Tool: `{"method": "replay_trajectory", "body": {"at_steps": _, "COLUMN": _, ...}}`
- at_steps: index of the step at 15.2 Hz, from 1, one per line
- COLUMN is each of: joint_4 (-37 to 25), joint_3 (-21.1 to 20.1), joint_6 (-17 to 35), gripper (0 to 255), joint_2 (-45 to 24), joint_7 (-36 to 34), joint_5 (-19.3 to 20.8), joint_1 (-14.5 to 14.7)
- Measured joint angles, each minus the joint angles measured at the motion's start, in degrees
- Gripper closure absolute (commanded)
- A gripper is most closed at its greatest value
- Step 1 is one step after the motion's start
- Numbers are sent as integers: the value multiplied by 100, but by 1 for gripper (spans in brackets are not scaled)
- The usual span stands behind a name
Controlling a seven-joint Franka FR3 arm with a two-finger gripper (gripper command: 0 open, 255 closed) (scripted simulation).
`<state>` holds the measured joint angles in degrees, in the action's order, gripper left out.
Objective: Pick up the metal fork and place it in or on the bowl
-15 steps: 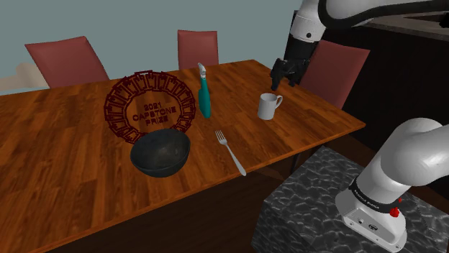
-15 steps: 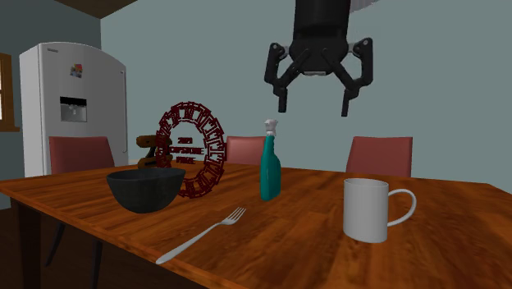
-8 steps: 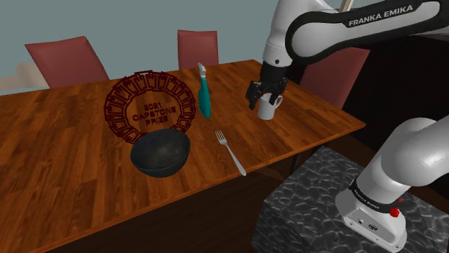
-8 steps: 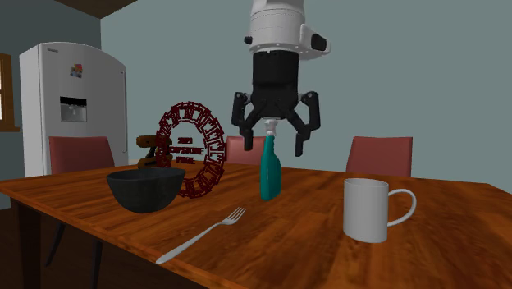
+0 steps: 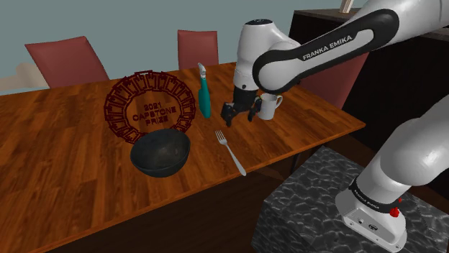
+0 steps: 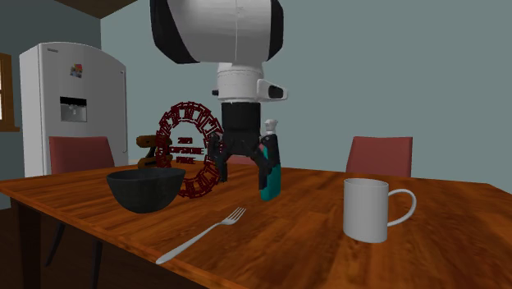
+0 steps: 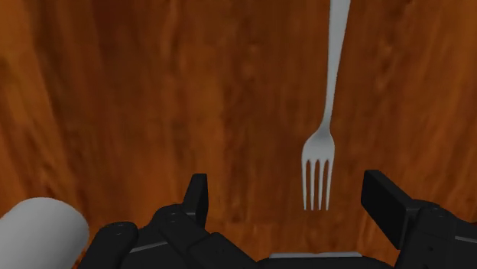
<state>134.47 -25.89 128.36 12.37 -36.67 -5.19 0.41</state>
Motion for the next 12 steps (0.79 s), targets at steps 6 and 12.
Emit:
{"method": "replay_trajectory", "body": {"at_steps": 6, "joint_4": -578, "joint_3": -390, "joint_6": 443, "gripper": 0, "joint_2": -1287, "joint_7": -1182, "joint_5": 861, "joint_1": 2}}
{"method": "replay_trajectory", "body": {"at_steps": 12, "joint_4": -553, "joint_3": -372, "joint_6": 846, "gripper": 0, "joint_2": -1746, "joint_7": -1477, "joint_5": 1223, "joint_1": 32}}
